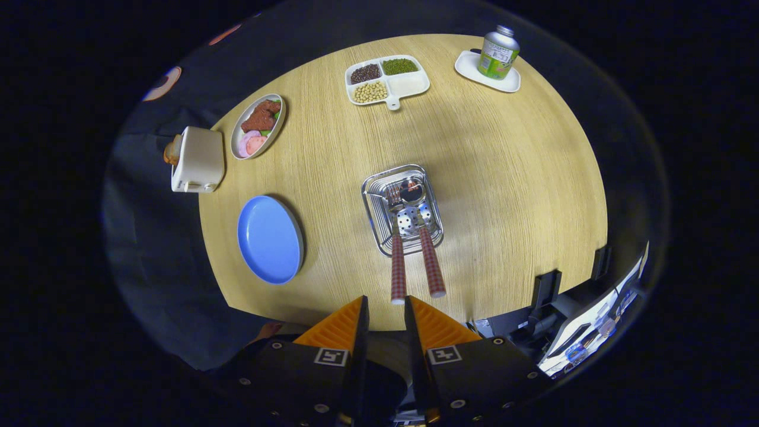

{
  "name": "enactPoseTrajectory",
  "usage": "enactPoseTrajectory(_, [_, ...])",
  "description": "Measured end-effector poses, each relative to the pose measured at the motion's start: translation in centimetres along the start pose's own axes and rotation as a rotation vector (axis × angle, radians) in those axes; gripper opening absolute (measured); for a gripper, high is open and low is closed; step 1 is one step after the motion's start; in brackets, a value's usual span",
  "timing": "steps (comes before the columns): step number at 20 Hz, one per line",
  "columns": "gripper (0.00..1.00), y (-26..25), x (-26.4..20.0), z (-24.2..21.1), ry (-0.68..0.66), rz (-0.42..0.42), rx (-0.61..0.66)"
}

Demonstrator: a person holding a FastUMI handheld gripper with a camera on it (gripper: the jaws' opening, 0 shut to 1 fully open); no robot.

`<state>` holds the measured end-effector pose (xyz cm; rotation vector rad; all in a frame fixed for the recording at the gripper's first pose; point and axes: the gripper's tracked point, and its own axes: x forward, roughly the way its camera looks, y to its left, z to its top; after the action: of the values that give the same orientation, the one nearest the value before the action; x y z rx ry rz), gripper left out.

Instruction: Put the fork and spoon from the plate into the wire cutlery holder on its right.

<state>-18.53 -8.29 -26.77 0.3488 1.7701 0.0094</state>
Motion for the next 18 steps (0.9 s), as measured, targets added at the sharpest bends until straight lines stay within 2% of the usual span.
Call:
enactPoseTrajectory(2, [0.37,0.3,-1.1,0.2,-0.047,0.022,0.014])
enactPoseTrajectory(6, [0.45,1.5,-4.2,1.8,-0.203,0.041,-0.072])
enactPoseTrajectory(11, [0.74,4.2,-8.4,5.3,-0.481,0.031,-0.208])
enactPoseTrajectory(15, [0.84,6.4,-11.8,8.4,-0.707,0.061,-0.259])
enactPoseTrajectory(18, [0.91,7.0,-14.4,10.6,-0.876,0.034,-0.277])
